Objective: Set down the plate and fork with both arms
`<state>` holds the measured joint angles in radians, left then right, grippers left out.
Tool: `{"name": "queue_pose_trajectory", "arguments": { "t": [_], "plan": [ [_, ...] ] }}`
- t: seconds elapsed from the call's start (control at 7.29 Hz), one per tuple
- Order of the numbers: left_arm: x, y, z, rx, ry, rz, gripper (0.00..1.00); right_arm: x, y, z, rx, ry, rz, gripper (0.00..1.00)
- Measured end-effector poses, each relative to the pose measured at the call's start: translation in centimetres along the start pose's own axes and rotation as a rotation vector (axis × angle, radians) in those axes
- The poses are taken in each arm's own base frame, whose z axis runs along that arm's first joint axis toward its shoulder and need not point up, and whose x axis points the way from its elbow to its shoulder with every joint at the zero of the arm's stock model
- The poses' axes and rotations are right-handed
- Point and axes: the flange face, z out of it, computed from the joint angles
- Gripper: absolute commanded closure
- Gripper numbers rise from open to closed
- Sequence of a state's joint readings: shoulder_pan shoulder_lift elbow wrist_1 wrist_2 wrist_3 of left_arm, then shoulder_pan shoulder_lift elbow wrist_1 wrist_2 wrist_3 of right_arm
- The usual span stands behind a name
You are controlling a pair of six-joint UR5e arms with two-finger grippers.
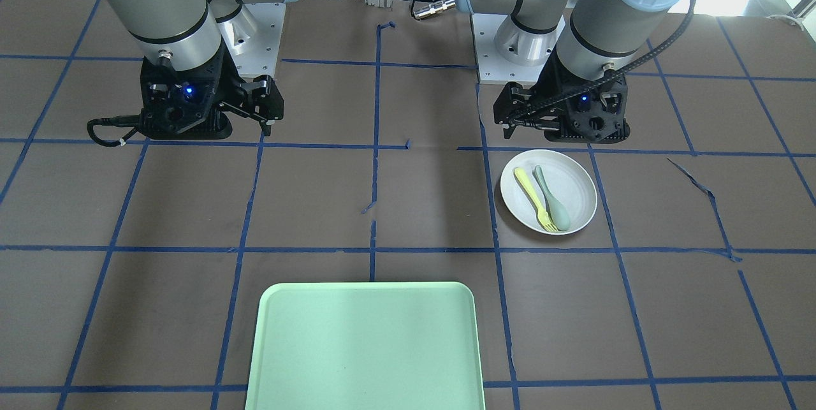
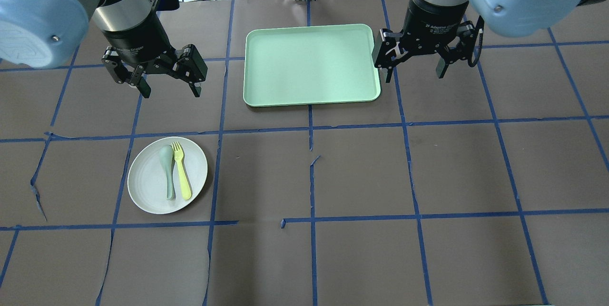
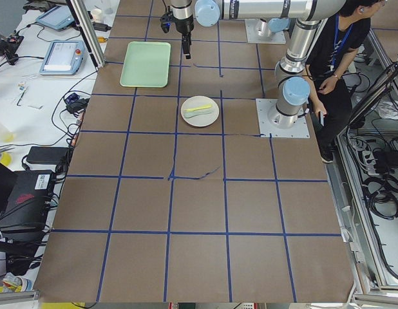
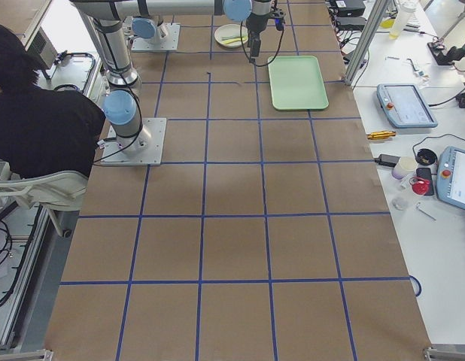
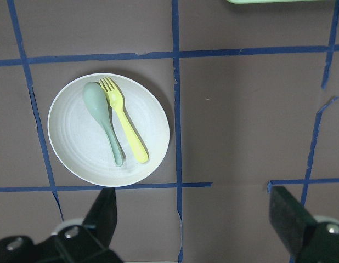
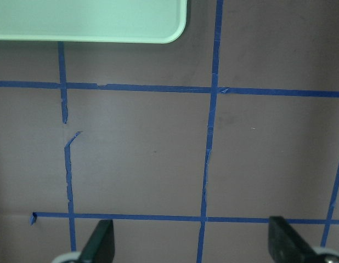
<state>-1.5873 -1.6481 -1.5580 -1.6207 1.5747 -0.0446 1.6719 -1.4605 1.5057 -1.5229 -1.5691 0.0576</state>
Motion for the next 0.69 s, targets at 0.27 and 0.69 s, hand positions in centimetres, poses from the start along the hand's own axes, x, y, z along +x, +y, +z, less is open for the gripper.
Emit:
{"name": "queue_pose_trajectory", "arguments": {
  "t": [0.27,0.69],
  "plan": [
    [0.0,0.1,-0.2,0.005,0.001,-0.027,0.0,-0.02,-0.02,0.21,0.001,-0.001,0.001,0.0],
    [-0.05,0.26,-0.37,0.012,0.001,-0.038,0.0,0.04,0.11,-0.08,0.007,0.003,0.001,0.0]
  ]
}}
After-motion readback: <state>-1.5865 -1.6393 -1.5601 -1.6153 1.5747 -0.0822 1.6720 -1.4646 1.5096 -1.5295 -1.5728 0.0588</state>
